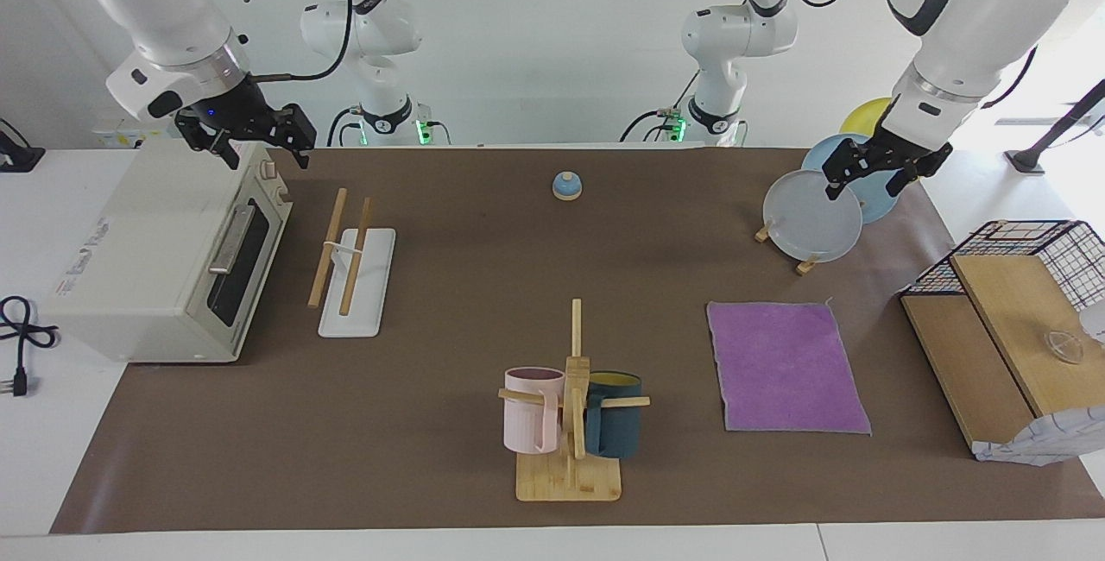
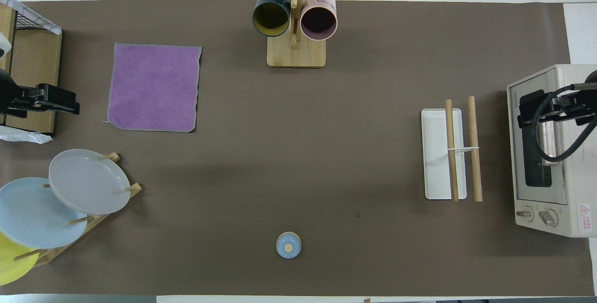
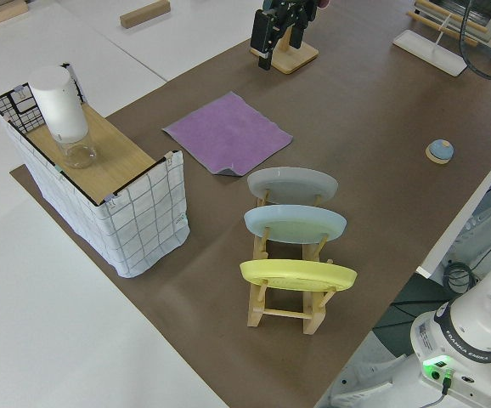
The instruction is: Fold towel and hang on rack
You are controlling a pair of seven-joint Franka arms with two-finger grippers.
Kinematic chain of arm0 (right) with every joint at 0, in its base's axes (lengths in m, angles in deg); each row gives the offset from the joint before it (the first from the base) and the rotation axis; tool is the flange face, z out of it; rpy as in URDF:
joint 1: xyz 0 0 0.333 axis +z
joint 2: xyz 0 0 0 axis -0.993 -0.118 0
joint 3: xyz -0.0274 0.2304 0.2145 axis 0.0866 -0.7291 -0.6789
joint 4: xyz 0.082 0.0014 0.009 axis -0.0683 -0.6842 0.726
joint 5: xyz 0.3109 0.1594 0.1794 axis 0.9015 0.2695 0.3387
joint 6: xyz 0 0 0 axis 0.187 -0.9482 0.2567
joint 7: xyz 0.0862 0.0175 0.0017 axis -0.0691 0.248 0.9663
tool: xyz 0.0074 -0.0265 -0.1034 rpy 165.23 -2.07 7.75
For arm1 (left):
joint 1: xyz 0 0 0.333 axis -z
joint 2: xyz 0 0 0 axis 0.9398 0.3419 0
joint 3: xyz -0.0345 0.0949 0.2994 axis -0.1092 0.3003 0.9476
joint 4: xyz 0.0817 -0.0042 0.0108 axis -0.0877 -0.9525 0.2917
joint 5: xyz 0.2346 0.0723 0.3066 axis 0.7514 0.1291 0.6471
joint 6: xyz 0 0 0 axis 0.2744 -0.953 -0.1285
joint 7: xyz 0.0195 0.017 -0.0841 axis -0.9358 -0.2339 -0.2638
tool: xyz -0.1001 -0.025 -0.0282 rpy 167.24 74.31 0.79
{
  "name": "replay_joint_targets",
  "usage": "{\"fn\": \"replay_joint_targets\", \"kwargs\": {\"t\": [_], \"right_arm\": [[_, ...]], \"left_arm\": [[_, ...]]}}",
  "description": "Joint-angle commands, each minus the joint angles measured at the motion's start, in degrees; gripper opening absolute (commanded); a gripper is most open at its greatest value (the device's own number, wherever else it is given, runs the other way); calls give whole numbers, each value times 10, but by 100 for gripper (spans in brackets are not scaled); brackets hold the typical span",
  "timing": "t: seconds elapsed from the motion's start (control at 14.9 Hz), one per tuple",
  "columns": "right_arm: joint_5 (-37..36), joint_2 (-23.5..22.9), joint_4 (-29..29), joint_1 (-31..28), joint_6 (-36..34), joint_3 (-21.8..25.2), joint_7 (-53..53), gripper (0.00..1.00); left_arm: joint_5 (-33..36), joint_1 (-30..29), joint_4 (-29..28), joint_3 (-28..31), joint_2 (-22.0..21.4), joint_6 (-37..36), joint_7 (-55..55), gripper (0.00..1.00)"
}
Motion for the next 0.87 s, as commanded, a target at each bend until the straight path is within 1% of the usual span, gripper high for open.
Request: {"fn": "replay_joint_targets", "kwargs": {"t": [0.0,0.47,0.6,0.67,0.81], "right_arm": [[-5,8,-7,-2,-7,-1,6,100],[-5,8,-6,-2,-7,-1,6,100],[-5,8,-7,-2,-7,-1,5,100],[-5,8,-6,-2,-7,-1,6,100],[-5,8,-6,-2,-7,-1,5,100]], "left_arm": [[11,4,-10,2,-11,7,3,100],[11,3,-11,2,-13,-6,2,100],[10,3,-17,2,-17,-10,-15,100],[10,-3,-31,2,-22,0,-19,100],[7,-9,-76,2,-28,57,-20,100]]}}
